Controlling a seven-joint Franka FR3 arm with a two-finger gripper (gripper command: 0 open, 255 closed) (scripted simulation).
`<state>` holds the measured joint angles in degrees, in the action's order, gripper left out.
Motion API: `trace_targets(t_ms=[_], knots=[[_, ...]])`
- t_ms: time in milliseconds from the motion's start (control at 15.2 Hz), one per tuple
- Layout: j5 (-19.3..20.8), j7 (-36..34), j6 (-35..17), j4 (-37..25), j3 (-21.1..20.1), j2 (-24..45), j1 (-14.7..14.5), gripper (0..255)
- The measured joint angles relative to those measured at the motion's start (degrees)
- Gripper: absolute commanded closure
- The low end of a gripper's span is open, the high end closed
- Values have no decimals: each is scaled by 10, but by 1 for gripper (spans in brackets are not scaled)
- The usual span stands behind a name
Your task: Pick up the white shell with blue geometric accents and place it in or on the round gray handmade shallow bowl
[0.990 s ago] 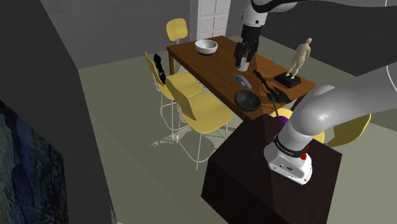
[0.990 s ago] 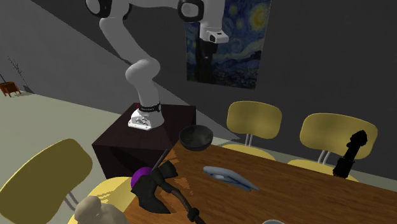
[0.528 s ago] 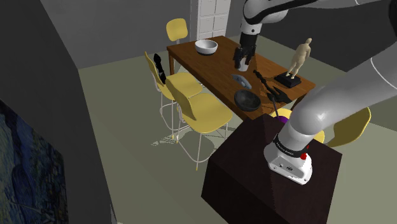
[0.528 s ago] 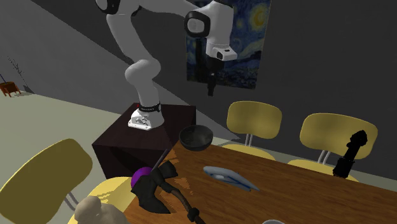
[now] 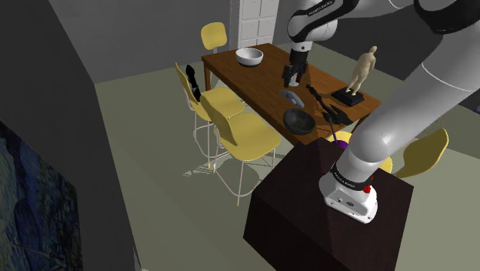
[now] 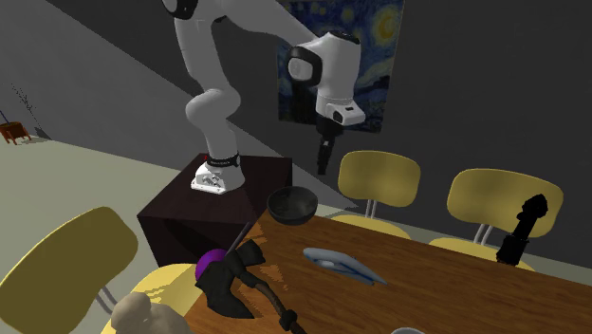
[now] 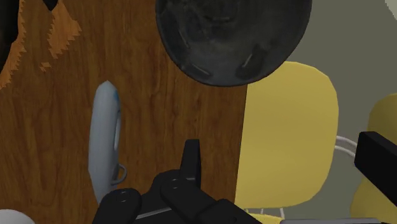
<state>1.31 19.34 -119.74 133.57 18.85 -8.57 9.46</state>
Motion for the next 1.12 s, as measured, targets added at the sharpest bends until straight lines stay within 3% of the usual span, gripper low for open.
trace_targets(t_ms=[594, 1122], knots=[[-60, 93, -78, -102, 35, 187, 36, 0], [-121, 160, -106, -230, 30, 350, 97, 0]])
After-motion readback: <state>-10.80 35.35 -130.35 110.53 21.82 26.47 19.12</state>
